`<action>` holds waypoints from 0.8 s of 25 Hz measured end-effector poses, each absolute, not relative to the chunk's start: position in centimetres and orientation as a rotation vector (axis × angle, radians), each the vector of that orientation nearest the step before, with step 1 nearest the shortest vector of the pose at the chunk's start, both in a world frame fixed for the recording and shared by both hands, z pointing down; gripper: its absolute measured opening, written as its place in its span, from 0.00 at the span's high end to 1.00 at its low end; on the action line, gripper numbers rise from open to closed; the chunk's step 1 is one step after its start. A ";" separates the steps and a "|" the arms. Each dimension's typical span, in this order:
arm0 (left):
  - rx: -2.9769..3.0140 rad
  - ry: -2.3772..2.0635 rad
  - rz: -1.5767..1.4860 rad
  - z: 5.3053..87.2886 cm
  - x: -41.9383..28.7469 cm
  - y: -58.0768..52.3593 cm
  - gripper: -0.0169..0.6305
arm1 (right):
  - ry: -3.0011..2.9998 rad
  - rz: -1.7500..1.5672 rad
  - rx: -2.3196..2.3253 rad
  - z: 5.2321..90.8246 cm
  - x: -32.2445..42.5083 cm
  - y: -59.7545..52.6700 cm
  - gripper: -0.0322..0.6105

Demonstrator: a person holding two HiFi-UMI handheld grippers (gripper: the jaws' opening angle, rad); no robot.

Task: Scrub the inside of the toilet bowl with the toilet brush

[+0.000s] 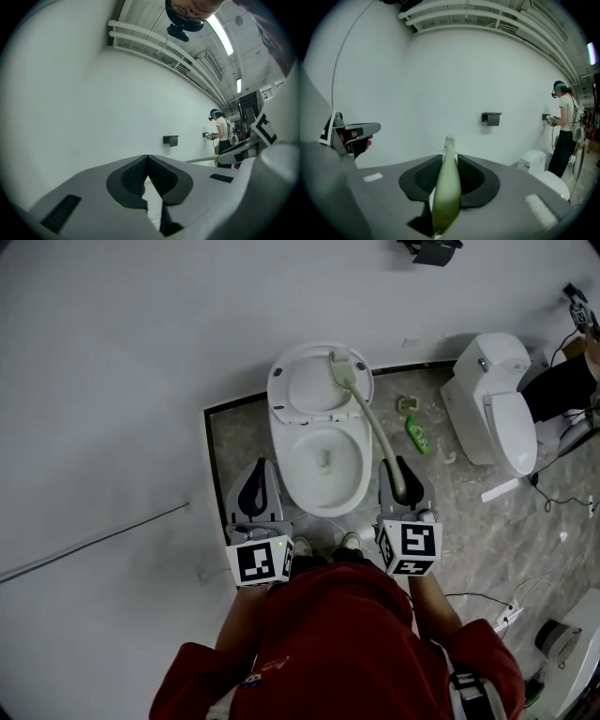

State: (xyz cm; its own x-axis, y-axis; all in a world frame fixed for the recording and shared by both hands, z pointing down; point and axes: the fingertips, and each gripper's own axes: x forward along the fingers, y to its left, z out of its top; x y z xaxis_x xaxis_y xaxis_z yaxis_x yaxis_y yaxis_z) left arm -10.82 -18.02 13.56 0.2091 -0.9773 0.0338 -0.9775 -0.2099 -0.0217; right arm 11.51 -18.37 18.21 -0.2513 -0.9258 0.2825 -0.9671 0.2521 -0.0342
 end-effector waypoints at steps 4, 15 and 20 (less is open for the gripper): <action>2.502 -2.027 -0.030 9.8 -11.5 -18.9 0.97 | -2.391 0.037 1.909 11.7 11.4 -19.3 0.78; 2.569 -2.094 -0.084 6.4 -11.6 -17.7 0.96 | -2.427 -0.251 1.989 6.5 10.8 -18.6 0.78; 2.550 -2.092 -0.082 6.2 -11.8 -17.6 0.97 | -2.419 -0.258 1.996 6.2 10.7 -18.7 0.77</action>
State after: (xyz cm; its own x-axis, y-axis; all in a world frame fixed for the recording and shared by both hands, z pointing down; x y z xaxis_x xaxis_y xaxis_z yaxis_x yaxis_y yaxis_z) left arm -11.83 -17.58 6.23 0.1995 -0.9702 -0.1377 -0.9780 -0.1884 -0.0900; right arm 10.65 -18.68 6.25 -0.1952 -0.9748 -0.1084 -0.9757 0.1818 0.1226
